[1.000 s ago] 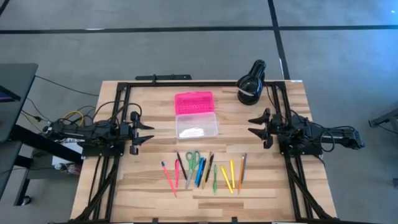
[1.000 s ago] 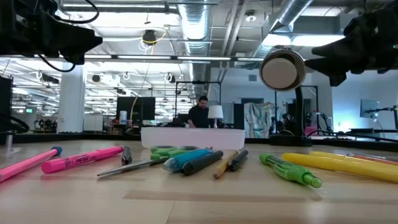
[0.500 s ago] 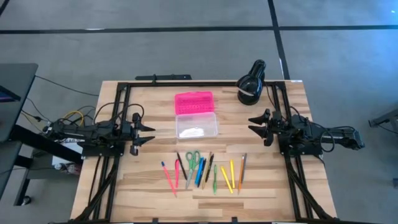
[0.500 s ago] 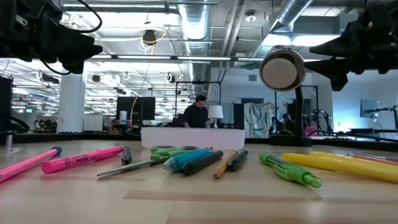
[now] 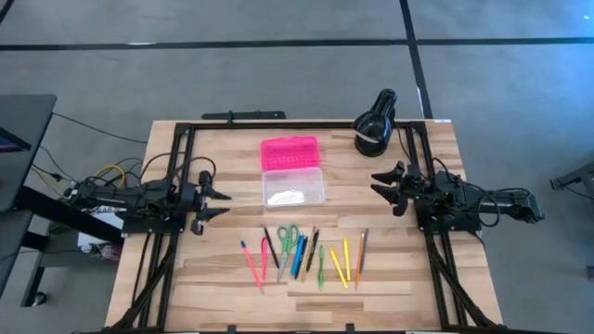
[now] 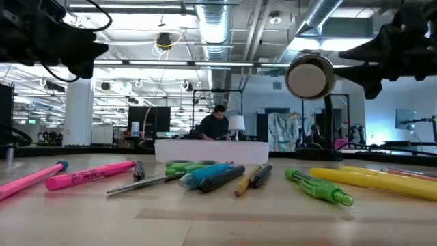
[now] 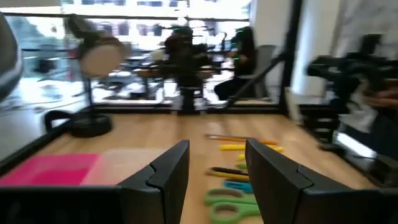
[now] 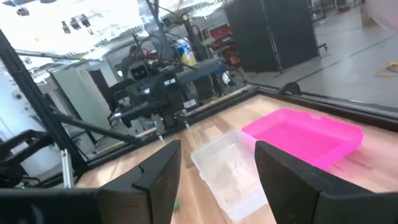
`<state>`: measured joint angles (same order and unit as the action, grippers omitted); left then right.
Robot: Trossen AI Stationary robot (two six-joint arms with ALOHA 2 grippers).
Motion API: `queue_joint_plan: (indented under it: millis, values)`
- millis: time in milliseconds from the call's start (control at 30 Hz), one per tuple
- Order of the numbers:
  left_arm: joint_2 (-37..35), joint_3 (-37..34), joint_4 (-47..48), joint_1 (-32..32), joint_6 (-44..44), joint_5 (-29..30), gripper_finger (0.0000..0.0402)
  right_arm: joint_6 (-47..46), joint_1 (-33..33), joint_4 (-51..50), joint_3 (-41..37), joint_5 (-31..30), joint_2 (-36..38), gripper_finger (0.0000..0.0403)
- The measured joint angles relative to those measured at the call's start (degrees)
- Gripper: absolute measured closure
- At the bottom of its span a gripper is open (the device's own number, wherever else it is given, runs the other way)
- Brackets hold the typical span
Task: Pick & place school supplies into a supply box
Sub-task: Put the pink pencil into the supply box
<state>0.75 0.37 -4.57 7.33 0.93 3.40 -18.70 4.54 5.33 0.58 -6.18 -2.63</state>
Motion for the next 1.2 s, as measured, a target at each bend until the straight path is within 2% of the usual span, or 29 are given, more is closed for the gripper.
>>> queue_joint_plan:
  millis: [267,467,700,800,1000,1200]
  values:
    - [1.7,2.3,-1.5,0.0,-6.1,-3.1,0.0250,4.2,0.0,11.5,0.1,1.9,0.0,0.0203]
    - [8.3,7.1,-2.1,0.0,-10.5,-2.6,0.0250,5.7,0.1,11.7,0.1,2.0,0.0,0.0203]
    - [17.4,16.4,-2.9,0.0,-16.5,2.7,0.0250,13.7,0.0,11.9,3.7,8.5,-0.7,0.0203]
    - [20.0,20.1,-3.0,0.0,-17.9,5.0,0.0250,17.2,0.0,10.6,6.5,9.3,-1.9,0.0203]
    - [22.6,24.3,-2.6,0.0,-19.2,6.0,0.0250,22.4,0.0,4.6,13.2,9.3,-7.3,0.0203]
    - [23.3,25.1,0.5,0.0,-20.9,5.9,0.0250,25.3,0.0,0.7,19.0,9.3,-16.9,0.0203]
